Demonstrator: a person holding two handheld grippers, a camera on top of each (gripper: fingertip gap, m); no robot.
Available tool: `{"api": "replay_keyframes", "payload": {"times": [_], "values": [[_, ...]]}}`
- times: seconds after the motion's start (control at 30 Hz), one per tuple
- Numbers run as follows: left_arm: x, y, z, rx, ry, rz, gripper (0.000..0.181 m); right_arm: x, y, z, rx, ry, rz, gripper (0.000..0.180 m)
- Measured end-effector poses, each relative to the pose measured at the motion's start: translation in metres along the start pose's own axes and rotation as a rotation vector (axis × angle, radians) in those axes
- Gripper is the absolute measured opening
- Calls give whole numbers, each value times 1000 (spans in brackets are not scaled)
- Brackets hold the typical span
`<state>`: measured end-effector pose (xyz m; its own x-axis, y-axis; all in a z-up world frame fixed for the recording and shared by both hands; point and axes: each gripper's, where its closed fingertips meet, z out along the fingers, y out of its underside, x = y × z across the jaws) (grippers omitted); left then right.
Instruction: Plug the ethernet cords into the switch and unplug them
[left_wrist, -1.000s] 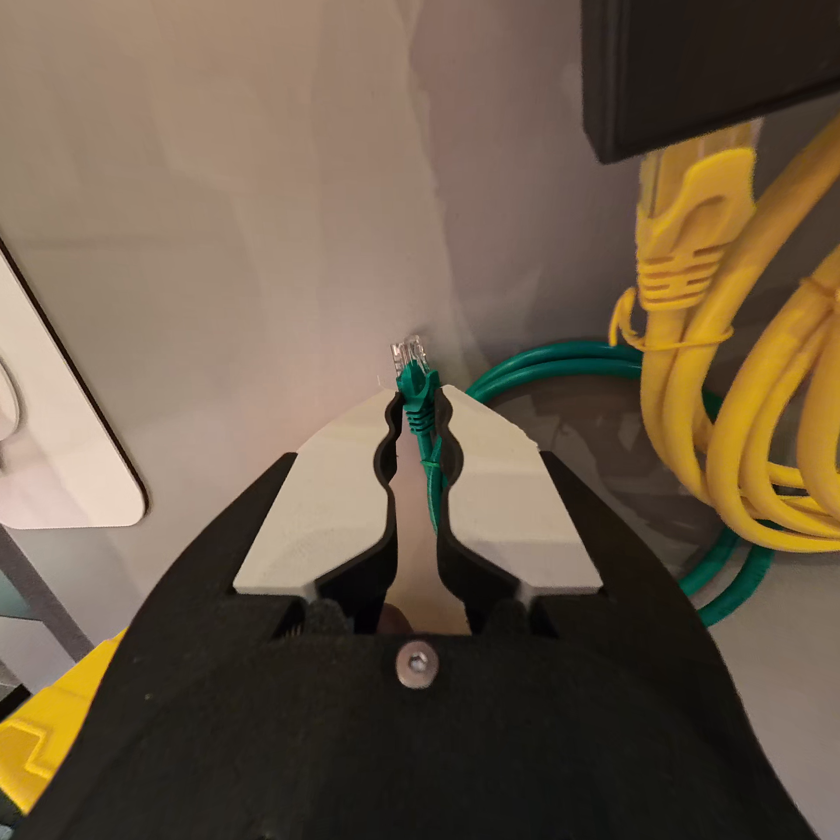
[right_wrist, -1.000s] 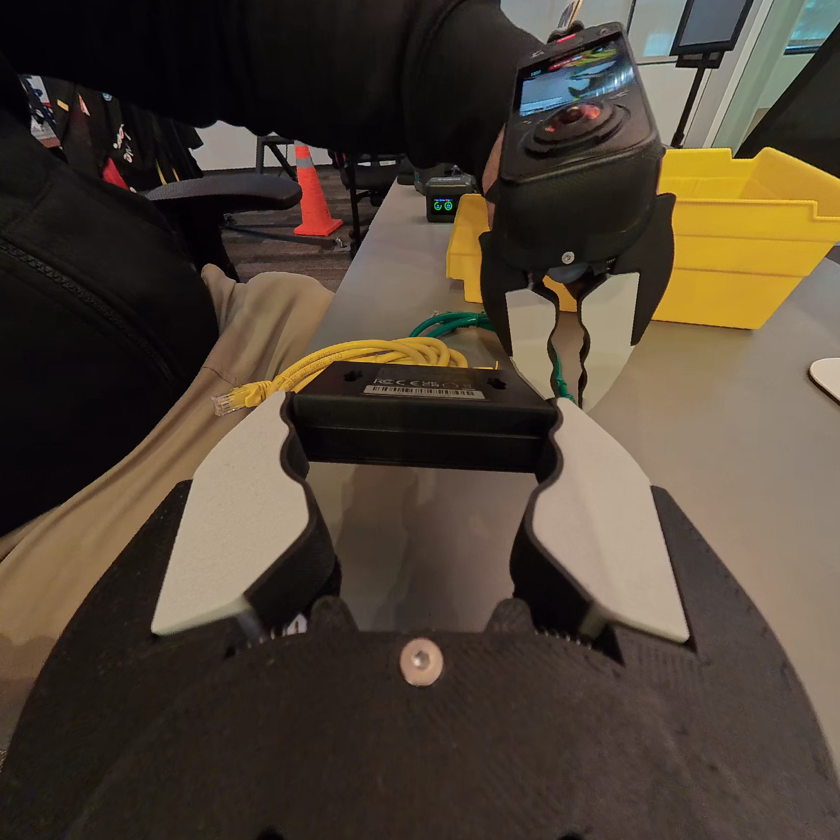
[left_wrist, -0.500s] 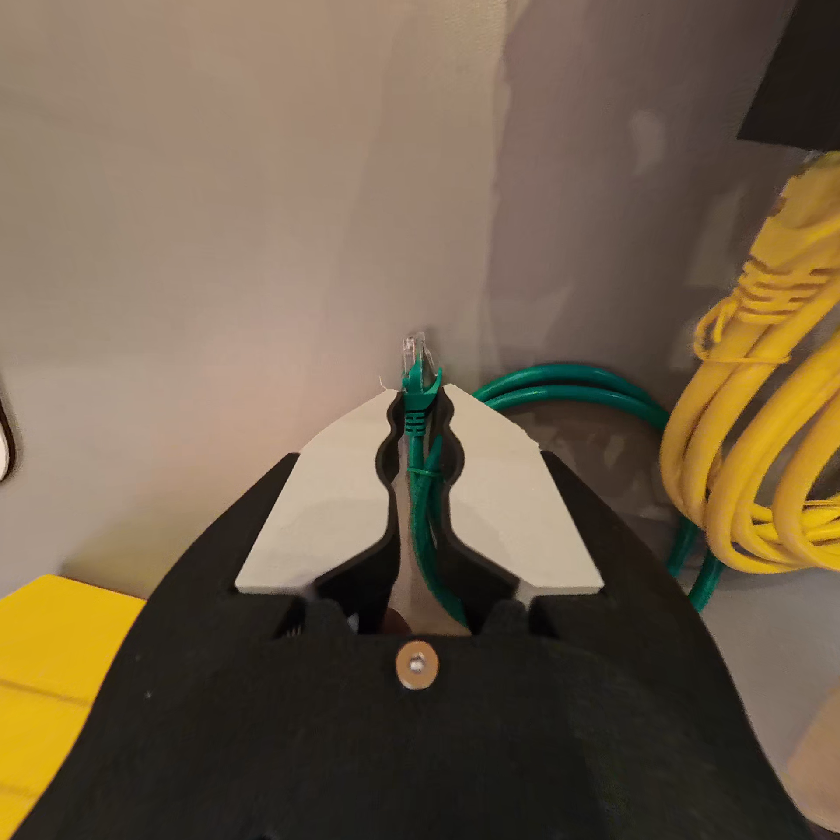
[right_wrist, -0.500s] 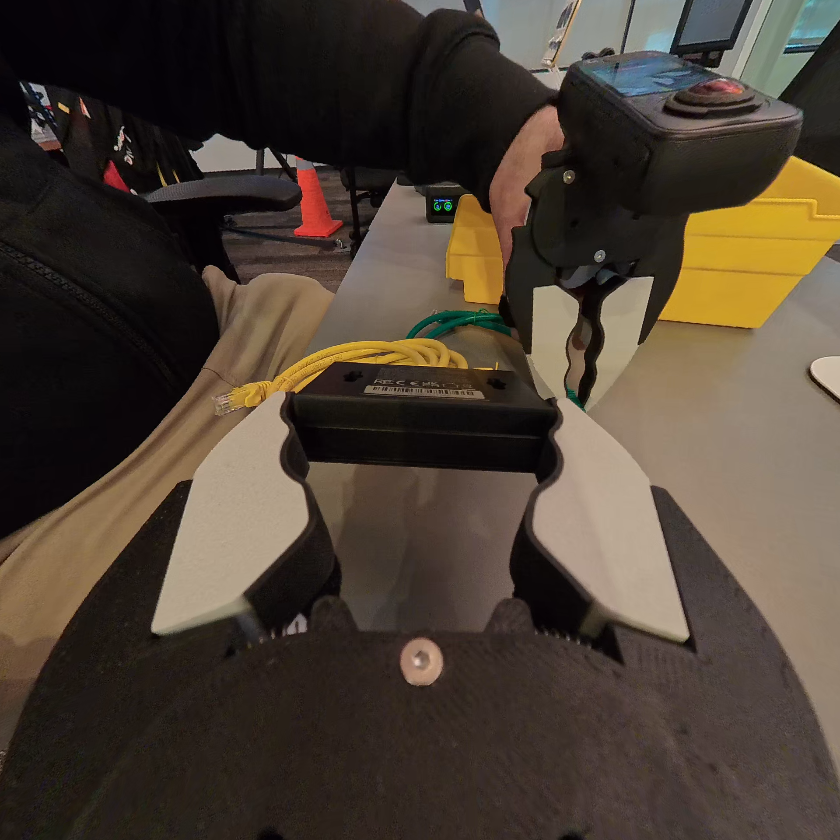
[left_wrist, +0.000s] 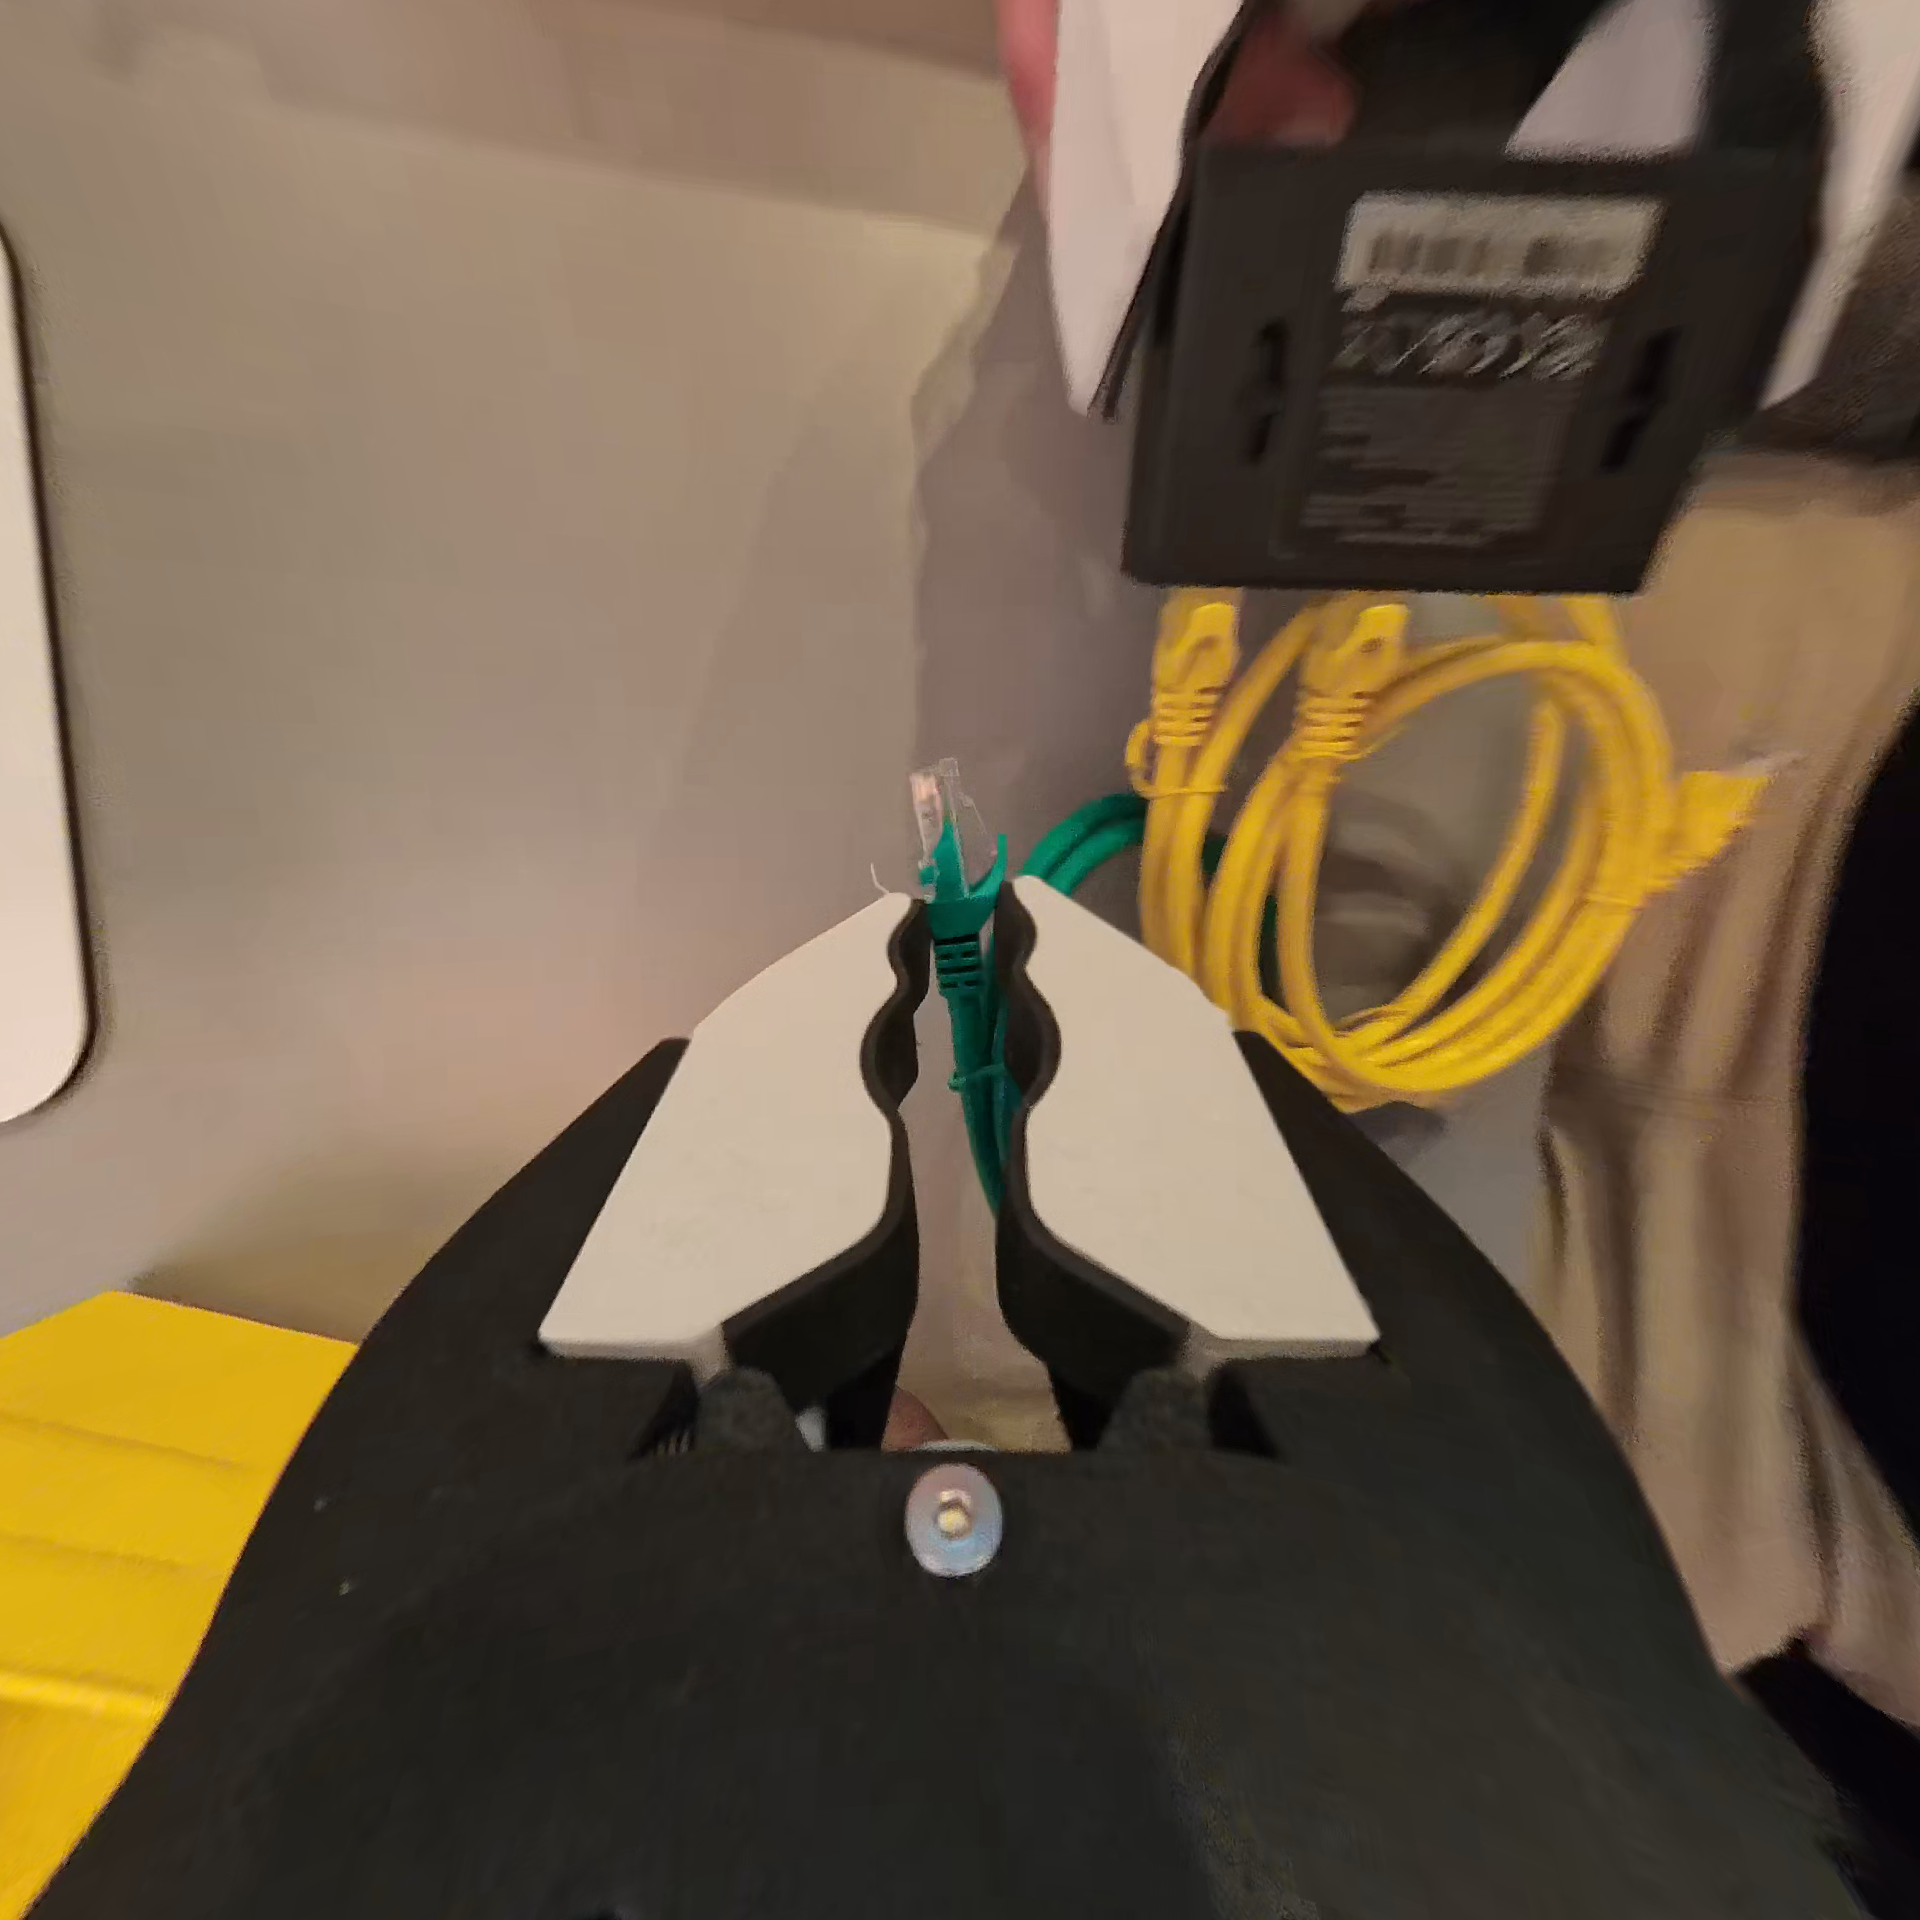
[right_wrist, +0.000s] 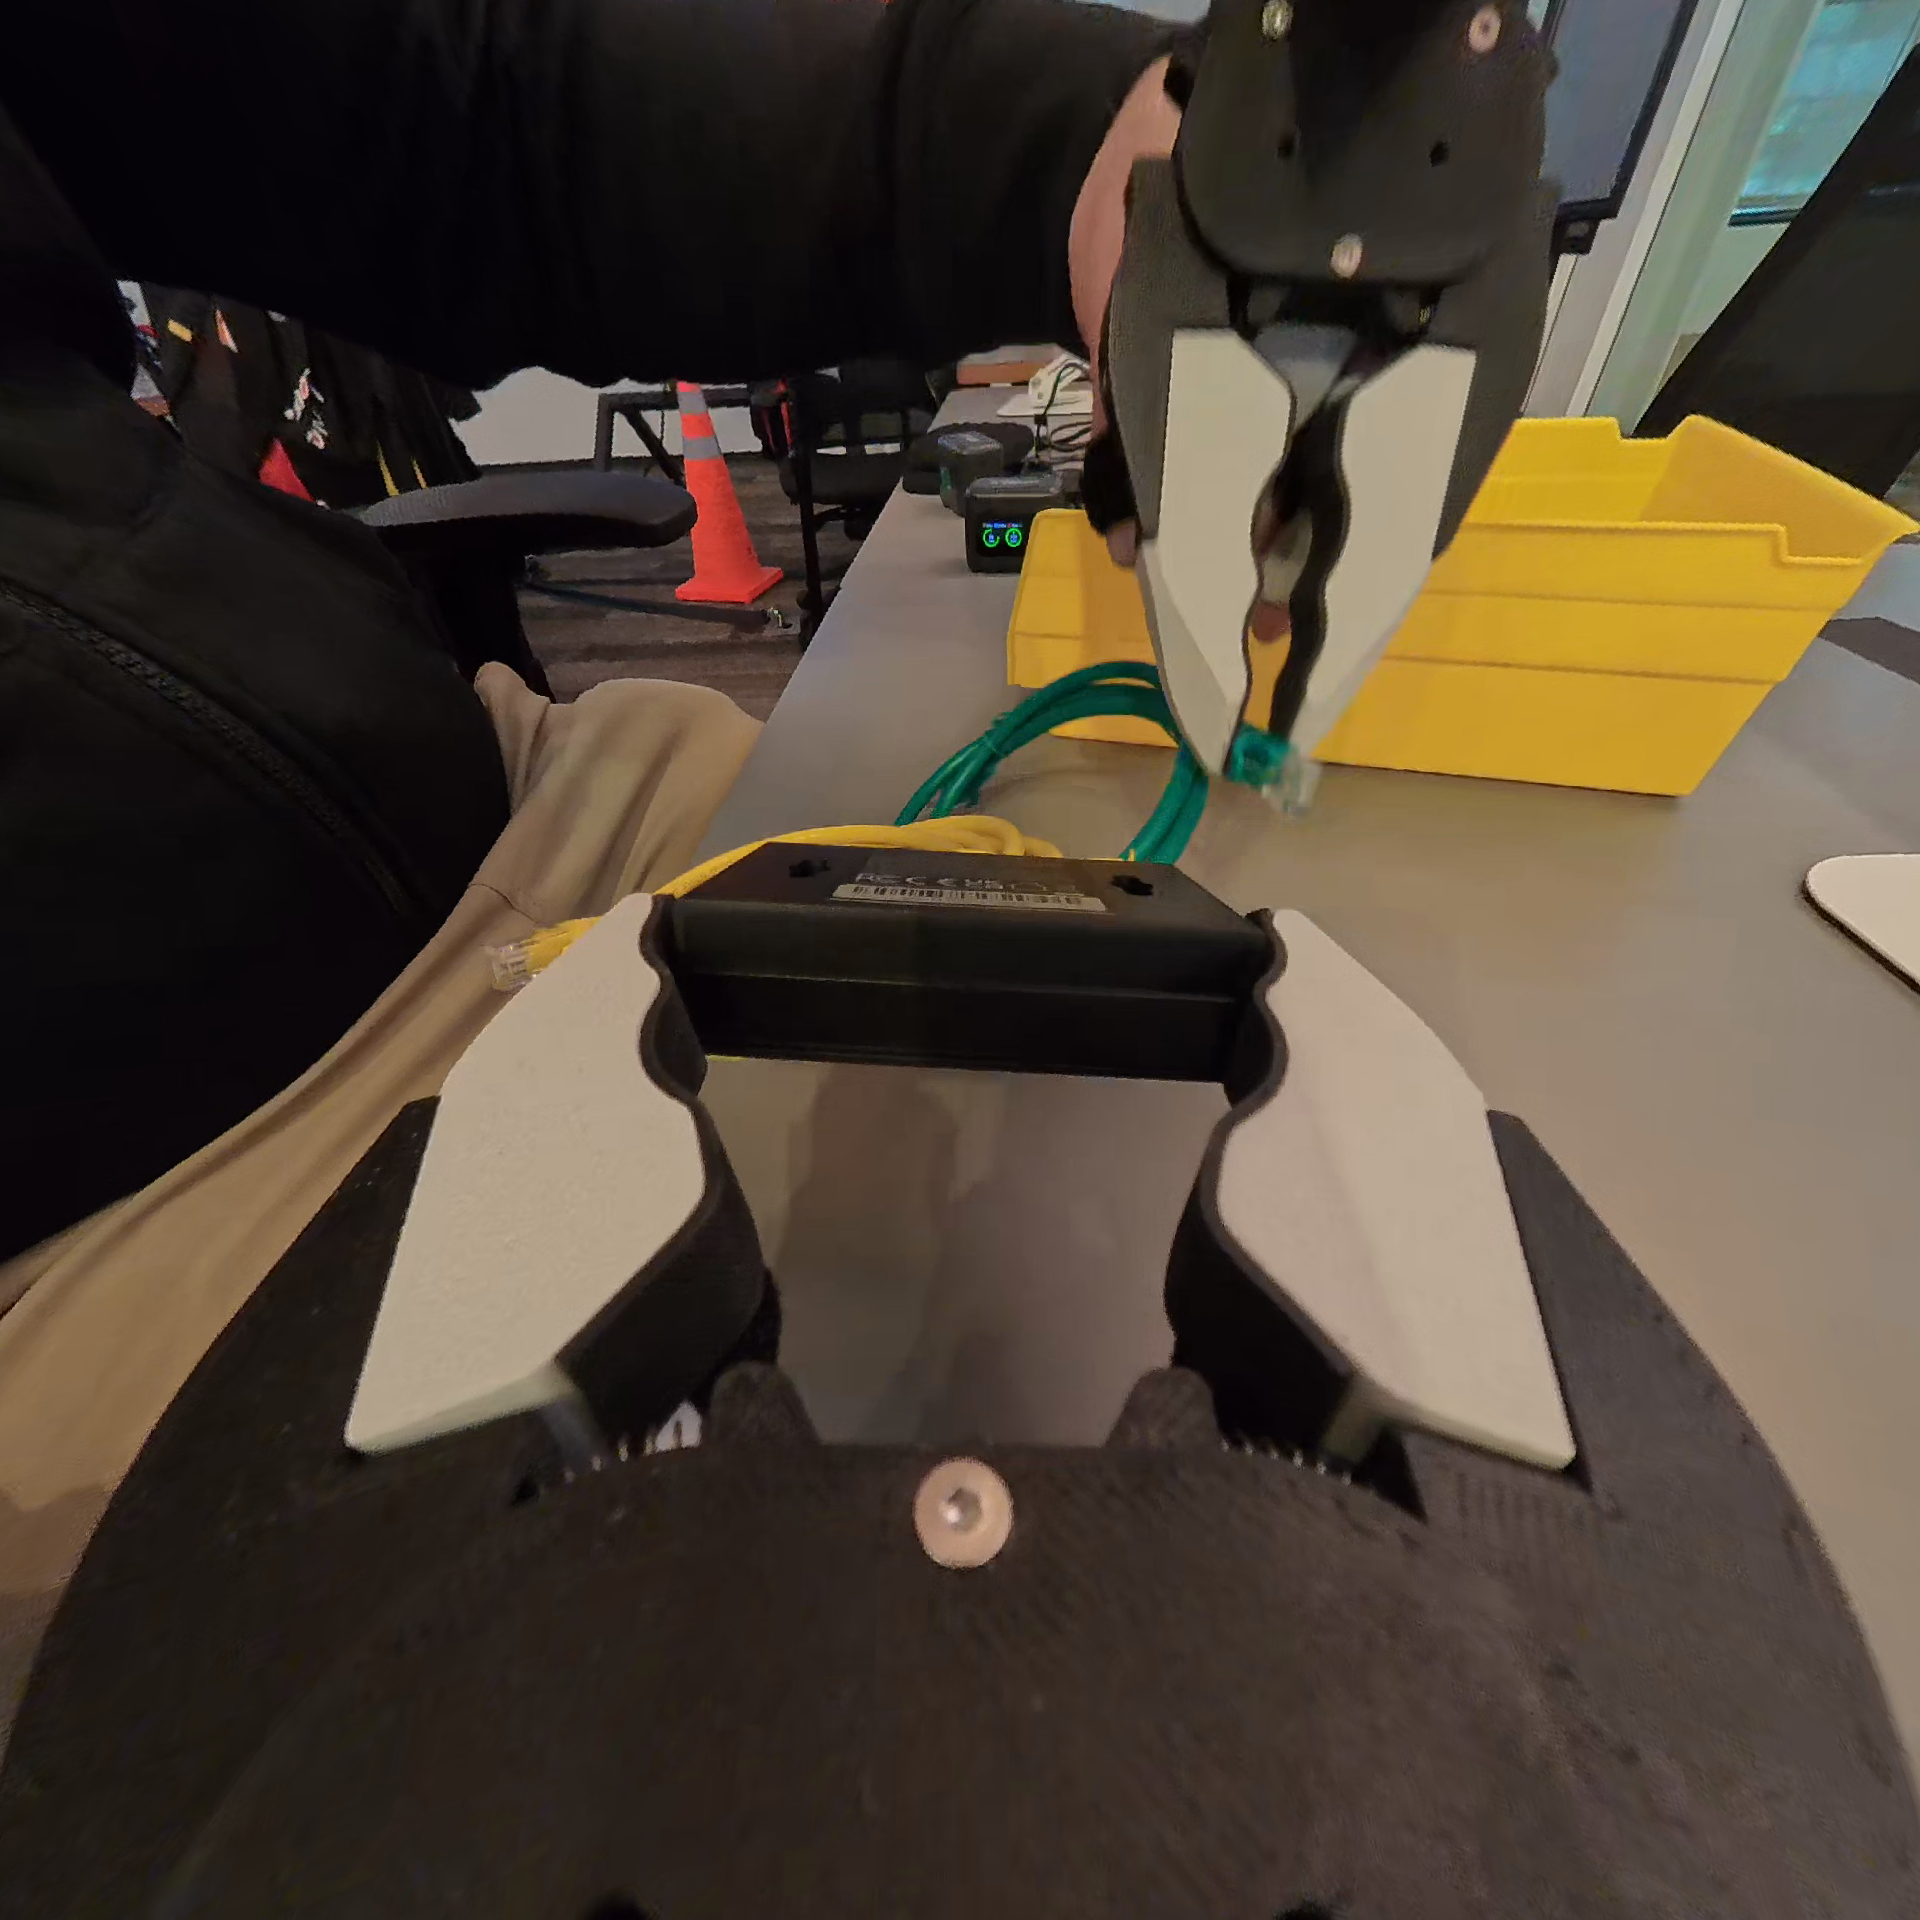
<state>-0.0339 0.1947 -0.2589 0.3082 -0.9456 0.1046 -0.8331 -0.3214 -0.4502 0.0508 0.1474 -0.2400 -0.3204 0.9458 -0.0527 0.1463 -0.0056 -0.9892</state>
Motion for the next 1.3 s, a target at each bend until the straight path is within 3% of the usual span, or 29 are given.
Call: {"api": "replay_keyframes", "payload": {"times": [0.03, 0.3, 0.7, 1.07, 1.23, 1.3], "values": [[2, -4, -8, 32, 24, -17, 12, 0, 0, 0, 2, 3, -2, 100], [47, -16, -52, 138, 245, -25, 11, 1, -3, 0, 17, 9, -17, 100], [99, -37, -5, 159, 700, -107, 10, -3, -10, -2, 65, 4, -55, 100], [101, -32, 1, 198, 769, -144, 10, 0, -9, -4, 62, 11, -41, 100], [101, -23, 14, 153, 716, -176, 9, 2, 6, -3, -39, 18, -17, 100], [98, -17, 23, 109, 696, -191, 9, 4, 26, -2, -188, 58, -39, 100]]}}
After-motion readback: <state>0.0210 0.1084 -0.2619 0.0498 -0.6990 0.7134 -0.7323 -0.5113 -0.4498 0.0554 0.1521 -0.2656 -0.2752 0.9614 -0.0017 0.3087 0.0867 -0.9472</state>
